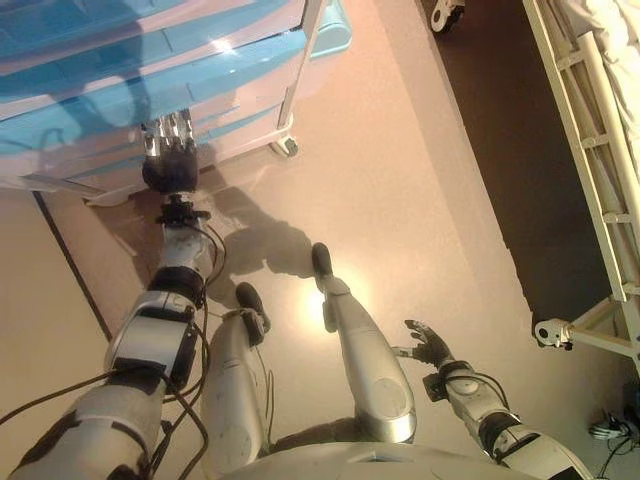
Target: Open the drawer and pick up the medicine
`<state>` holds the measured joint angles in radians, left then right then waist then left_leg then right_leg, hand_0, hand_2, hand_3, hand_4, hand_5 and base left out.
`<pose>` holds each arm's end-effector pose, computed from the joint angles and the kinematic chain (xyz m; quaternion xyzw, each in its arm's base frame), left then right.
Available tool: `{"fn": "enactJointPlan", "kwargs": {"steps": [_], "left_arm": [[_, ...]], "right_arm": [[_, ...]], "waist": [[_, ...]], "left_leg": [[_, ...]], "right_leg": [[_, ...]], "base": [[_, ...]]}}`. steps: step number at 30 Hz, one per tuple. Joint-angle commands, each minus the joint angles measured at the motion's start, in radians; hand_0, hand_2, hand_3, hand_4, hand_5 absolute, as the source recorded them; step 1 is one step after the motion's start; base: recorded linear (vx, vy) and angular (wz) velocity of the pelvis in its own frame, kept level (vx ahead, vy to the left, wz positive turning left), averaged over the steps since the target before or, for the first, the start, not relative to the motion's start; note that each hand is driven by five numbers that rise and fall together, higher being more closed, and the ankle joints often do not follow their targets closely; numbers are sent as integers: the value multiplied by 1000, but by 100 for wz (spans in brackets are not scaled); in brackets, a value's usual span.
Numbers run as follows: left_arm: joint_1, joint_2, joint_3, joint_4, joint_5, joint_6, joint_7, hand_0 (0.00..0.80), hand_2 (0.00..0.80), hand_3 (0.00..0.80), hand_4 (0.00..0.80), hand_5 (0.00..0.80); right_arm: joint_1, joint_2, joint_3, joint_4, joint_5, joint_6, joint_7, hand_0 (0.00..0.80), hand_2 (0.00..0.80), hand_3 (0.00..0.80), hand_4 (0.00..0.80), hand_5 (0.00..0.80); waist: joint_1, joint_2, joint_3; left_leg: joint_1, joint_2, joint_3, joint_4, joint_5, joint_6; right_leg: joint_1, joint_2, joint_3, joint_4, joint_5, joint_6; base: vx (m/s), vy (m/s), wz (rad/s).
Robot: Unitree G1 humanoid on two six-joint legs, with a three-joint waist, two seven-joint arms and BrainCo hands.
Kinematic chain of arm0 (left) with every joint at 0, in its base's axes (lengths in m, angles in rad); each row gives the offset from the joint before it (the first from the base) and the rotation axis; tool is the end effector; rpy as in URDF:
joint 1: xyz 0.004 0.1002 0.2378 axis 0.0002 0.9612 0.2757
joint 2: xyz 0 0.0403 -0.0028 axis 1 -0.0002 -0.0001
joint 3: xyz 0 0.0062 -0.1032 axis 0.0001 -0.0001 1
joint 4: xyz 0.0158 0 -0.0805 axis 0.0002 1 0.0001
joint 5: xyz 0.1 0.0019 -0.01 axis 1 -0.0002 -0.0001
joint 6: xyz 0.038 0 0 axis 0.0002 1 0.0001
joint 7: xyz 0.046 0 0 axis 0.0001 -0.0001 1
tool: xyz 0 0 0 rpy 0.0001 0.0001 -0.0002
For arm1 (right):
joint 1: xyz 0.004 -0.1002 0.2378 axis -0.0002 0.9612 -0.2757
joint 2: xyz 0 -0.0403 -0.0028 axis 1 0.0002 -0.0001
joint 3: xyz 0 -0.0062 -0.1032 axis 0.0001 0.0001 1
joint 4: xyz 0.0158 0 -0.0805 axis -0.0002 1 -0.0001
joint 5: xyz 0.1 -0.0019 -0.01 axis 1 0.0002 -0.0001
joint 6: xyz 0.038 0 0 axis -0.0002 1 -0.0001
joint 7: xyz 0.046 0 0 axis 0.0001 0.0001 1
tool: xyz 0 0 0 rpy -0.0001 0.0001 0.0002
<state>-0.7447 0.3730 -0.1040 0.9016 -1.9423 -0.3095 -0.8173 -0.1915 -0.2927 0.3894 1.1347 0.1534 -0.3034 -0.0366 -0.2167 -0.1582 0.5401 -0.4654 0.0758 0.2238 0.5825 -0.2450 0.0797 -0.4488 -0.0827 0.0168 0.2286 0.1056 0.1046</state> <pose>0.3258 0.2238 0.0907 -0.5835 -0.3343 -0.1232 0.7297 0.1613 -0.2087 -0.0821 -0.1756 0.3293 0.0587 0.9259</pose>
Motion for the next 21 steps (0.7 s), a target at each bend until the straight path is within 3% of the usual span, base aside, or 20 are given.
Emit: {"fn": "enactJointPlan", "kwargs": {"steps": [1, 5, 11, 15, 21], "left_arm": [[-161, 92, 16, -513, 85, -28, -367, 800, 800, 800, 800, 800], [-38, 43, 20, -616, 82, 10, -321, 800, 800, 800, 800, 800], [238, -75, 30, -665, 141, 164, -267, 800, 800, 800, 800, 800], [435, -141, 41, -558, 161, 318, -290, 800, 800, 800, 800, 800], [687, -127, 119, -205, 246, 510, -378, 800, 800, 800, 800, 800]], "right_arm": [[39, -29, 25, -45, -38, 13, -17, 0, 0, 0, 0, 0], [38, -21, 25, -72, -61, 42, -44, 0, 0, 0, 0, 0], [7, -30, 7, -67, -142, 80, -66, 0, 0, 0, 0, 0], [-44, -67, -24, -43, -165, 96, -70, 0, 0, 0, 0, 0], [-114, -140, -103, -6, -171, 107, -28, 0, 0, 0, 0, 0]], "waist": [[113, -2, -42], [157, 11, -65], [239, 43, -111], [300, 74, -126], [372, 126, -149]], "left_leg": [[124, -91, -59, -205, 24, -2], [179, -108, -120, -287, 68, -24], [251, -97, -215, -404, 158, -82], [289, -84, -257, -458, 205, -117], [323, -85, -303, -504, 244, -137]], "right_leg": [[75, 67, -16, 47, -110, -51], [148, 73, -58, 29, -143, -74], [257, 74, -135, -35, -162, -102], [326, 72, -188, -83, -166, -108], [390, 63, -259, -129, -166, -106]], "base": [[-51, -136, 24], [-52, -161, 31], [-52, -183, 44], [-65, -146, 56], [-48, -73, 53]]}}
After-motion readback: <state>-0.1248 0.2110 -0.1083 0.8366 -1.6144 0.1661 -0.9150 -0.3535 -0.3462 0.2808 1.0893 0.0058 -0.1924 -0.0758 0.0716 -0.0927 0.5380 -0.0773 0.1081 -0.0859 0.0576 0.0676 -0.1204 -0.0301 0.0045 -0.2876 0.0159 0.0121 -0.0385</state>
